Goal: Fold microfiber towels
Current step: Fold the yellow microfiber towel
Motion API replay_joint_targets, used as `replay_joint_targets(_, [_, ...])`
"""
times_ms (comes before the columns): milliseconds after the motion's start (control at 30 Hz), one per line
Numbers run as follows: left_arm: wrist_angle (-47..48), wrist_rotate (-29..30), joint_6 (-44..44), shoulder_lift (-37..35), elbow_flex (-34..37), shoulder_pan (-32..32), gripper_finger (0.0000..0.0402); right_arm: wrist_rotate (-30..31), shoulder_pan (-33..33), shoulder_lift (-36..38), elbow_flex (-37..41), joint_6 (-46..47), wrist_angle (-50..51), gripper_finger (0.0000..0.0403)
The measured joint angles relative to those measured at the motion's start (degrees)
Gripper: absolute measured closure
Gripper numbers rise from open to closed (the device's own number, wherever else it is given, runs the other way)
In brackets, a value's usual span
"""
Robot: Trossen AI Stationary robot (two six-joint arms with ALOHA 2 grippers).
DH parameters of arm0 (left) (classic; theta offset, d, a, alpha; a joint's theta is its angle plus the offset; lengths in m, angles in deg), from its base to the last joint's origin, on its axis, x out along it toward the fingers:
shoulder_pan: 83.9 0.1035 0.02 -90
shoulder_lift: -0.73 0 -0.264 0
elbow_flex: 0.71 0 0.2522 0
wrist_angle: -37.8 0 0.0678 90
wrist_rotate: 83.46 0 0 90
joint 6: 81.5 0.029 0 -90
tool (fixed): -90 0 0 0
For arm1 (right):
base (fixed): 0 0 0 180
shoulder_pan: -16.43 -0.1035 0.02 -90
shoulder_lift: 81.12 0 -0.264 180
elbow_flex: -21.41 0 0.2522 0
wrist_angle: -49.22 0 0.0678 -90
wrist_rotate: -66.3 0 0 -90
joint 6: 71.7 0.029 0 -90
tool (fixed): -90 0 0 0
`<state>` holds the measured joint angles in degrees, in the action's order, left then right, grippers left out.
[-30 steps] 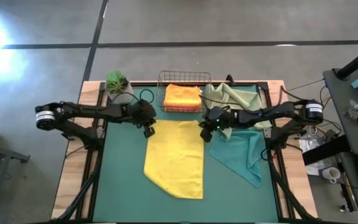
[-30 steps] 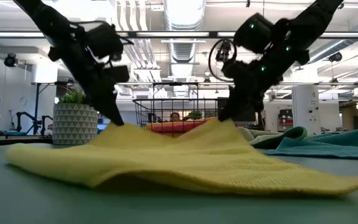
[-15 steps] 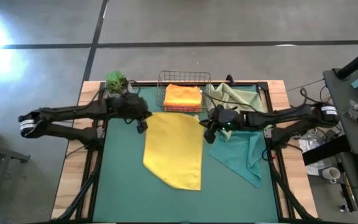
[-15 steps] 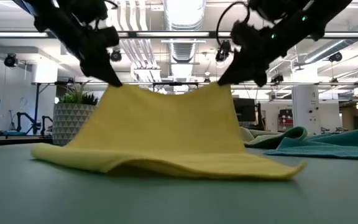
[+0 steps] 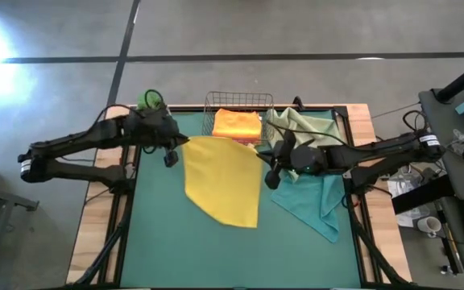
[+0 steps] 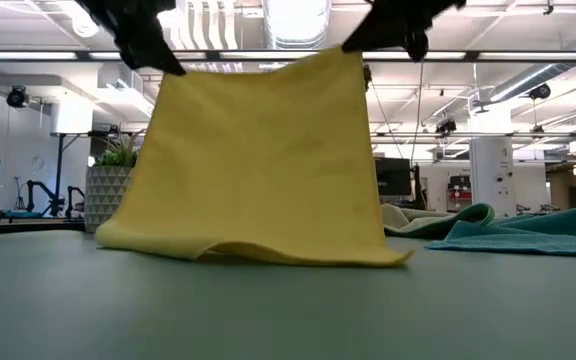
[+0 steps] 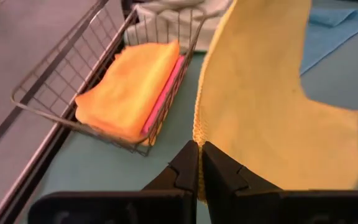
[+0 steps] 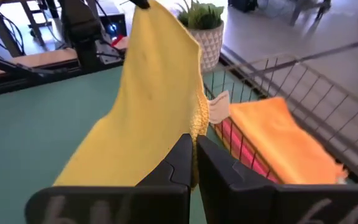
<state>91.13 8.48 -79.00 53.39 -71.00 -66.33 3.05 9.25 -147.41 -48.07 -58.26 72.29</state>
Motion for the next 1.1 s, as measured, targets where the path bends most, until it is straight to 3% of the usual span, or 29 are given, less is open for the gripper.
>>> replay_joint_targets(600, [17.7,-0.1,-2.2,2.3,-20.2,-6.7,0.0401,14.0,-10.2,-11.8,-25.4,-6.6,16.2,0.0394])
replay_joint_targets(967, [24.1,-0.3,-2.9,6.1,-32.8,-7.6,0.0401,20.5,-15.4,-14.9,-36.2,-10.8,18.1,0.0394])
replay_joint_targets(1100, [22.6,-6.0,-6.8,6.2,-33.4,-8.1,0.0401,22.8,-17.4,-14.9,-38.6,-12.8,18.1,0.0394])
